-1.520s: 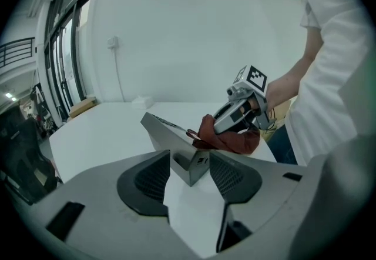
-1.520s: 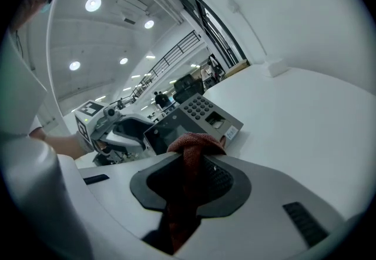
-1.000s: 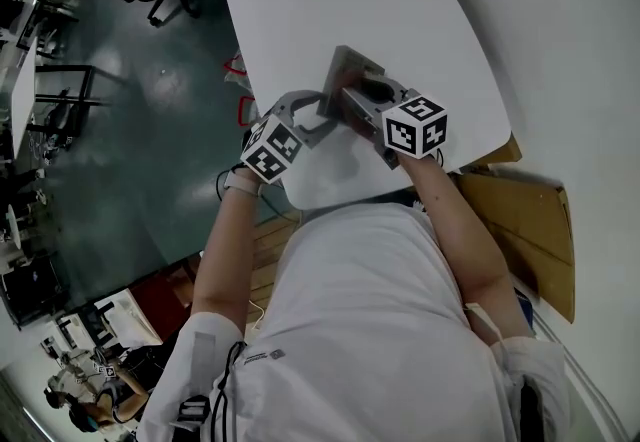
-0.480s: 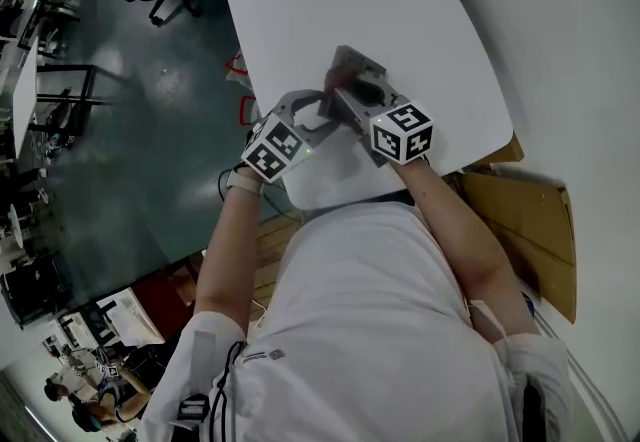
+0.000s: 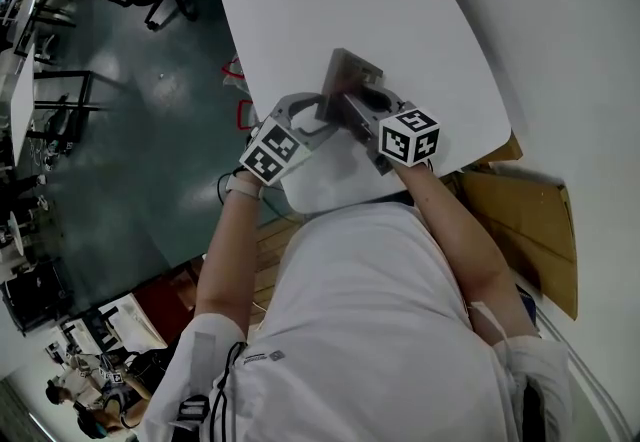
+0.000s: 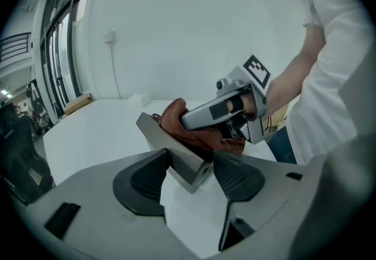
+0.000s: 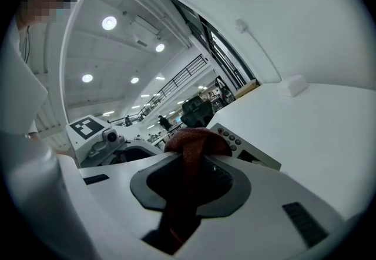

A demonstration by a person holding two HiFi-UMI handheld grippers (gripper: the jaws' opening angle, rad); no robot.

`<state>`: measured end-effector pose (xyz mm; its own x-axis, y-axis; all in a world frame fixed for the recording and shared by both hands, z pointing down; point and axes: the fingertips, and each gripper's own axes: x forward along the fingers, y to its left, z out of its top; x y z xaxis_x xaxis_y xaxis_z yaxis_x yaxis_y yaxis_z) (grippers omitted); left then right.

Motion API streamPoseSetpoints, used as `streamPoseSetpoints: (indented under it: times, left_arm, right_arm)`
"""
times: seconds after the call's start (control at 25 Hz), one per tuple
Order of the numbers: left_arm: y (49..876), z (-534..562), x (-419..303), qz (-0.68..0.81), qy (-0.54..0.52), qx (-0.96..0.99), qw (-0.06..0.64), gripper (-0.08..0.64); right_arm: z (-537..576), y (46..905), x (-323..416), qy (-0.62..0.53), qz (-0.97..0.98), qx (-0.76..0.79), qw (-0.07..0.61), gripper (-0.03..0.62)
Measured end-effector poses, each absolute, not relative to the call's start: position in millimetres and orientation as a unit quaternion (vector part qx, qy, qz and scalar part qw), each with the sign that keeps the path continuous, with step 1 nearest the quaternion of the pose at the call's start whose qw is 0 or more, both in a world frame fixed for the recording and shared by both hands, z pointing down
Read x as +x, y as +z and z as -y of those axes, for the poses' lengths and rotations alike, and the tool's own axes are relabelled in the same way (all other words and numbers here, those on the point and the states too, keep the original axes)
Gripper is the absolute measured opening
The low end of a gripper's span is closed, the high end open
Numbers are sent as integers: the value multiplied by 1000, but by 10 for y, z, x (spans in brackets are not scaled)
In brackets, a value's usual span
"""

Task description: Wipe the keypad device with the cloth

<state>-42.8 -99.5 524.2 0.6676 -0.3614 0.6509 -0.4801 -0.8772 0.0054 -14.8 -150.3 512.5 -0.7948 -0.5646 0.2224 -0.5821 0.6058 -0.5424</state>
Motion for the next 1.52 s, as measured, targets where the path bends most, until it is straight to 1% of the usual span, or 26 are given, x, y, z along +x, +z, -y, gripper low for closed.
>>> streamPoseSetpoints:
  times: [0.16,0.44,0.96,1.2,1.52]
  left_arm:
    - [5237,999,-418,233,330,910,90,236]
    - [5233,985,-400,235,325,912,90,236]
    - [5247,959,-376,243,312,913,95,236]
    - [5242,921,-356,251,305,913,101,236]
    - [5237,808,-340,262,299,912,105,236]
  right_arm:
    - [1490,5222,-50,318,887,334,34,81]
    - [1453,5309,53,334,878,341,44,81]
    - [1372,5666,392,386,838,378,83,81]
    - [1325,5800,524,402,818,393,120,81]
    - [1246,5823,544,425,810,385,122,81]
